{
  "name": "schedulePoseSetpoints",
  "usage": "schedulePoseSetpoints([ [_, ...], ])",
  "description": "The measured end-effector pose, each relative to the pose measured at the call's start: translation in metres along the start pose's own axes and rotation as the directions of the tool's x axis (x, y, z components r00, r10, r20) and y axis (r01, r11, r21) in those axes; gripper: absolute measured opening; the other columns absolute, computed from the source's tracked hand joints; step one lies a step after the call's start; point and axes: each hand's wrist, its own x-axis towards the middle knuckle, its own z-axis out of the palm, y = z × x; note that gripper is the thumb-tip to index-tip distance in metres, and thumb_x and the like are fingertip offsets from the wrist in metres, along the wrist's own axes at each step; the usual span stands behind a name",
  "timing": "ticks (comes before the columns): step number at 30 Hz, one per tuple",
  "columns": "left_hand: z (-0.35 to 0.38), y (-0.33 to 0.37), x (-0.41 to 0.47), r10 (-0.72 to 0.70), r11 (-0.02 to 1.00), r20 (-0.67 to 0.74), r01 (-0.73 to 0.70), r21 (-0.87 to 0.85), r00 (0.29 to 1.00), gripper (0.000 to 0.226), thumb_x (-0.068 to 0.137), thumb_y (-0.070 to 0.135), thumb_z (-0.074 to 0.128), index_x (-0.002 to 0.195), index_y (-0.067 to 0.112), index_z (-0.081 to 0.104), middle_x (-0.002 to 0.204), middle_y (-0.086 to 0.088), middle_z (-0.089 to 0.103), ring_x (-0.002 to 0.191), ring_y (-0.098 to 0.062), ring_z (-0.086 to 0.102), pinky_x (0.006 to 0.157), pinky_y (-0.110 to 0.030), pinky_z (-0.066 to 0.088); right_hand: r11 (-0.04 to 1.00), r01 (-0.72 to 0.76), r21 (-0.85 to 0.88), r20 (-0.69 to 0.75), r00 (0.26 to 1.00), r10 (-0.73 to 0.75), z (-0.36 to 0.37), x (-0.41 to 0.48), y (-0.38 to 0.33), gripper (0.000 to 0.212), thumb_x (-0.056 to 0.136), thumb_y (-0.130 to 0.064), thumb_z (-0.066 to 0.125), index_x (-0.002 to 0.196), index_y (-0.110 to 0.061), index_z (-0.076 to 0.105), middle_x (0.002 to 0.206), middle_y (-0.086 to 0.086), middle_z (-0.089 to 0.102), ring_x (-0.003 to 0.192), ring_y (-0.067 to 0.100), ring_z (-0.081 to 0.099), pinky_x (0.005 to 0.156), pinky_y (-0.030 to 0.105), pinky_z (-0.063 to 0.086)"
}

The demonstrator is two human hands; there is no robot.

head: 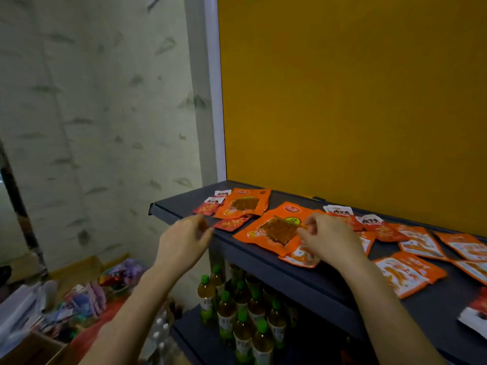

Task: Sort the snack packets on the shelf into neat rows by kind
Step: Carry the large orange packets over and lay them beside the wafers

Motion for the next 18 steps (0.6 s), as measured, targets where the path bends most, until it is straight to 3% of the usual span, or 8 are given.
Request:
schedulePoseSetpoints([
  [4,0.028,-0.012,0.044,-0.026,0.998,0.078,0.031,-0.059,0.997,0.025,0.090,0.041,0.050,0.096,0.020,0.062,0.095,0.002,0.067,0.086,-0.016,0.062,0.071,-0.031,0.052,0.994,-0.063,-0.089,0.028,0.997,0.065,0.004,0.008,-0.003,0.039,0.090,-0.047,0.050,0.113,-0.016,0.059,0.101,0.001,0.067,0.098,0.022,0.061,0.079,0.034,0.049],
  [8,0.053,-0.020,0.081,-0.045,0.996,0.184,0.057,-0.062,0.982,0.031,0.091,0.041,0.047,0.101,0.016,0.063,0.101,-0.003,0.066,0.085,-0.017,0.058,0.066,-0.028,0.041,0.976,-0.124,-0.181,0.054,0.989,0.135,0.011,0.013,-0.008,0.041,0.087,-0.055,0.049,0.097,-0.018,0.065,0.093,0.000,0.067,0.090,0.020,0.062,0.077,0.034,0.052],
  [11,0.074,-0.030,0.107,-0.057,0.997,0.288,0.071,-0.038,0.956,0.039,0.090,0.050,0.045,0.092,0.014,0.059,0.100,-0.006,0.065,0.080,-0.018,0.053,0.069,-0.030,0.042,0.958,-0.185,-0.217,0.030,0.980,0.196,0.016,0.016,-0.014,0.045,0.084,-0.059,0.050,0.095,-0.018,0.065,0.095,0.001,0.066,0.089,0.019,0.061,0.077,0.035,0.052],
  [14,0.094,-0.035,0.132,-0.034,0.997,0.369,0.056,-0.050,0.929,0.054,0.084,0.064,0.044,0.087,0.013,0.060,0.099,-0.009,0.067,0.089,-0.024,0.062,0.076,-0.035,0.048,0.922,-0.283,-0.263,0.002,0.956,0.294,0.020,0.020,-0.021,0.057,0.079,-0.068,0.049,0.097,-0.015,0.061,0.104,0.003,0.063,0.097,0.023,0.059,0.077,0.034,0.049],
  [18,0.103,-0.031,0.158,-0.015,1.000,0.441,0.017,-0.002,0.897,0.076,0.076,0.077,0.037,0.100,0.011,0.065,0.112,-0.011,0.066,0.105,-0.027,0.060,0.088,-0.036,0.044,0.853,-0.407,-0.326,-0.023,0.905,0.424,0.023,0.026,-0.039,0.078,0.069,-0.082,0.041,0.104,-0.014,0.055,0.114,0.007,0.060,0.108,0.028,0.057,0.077,0.035,0.043],
])
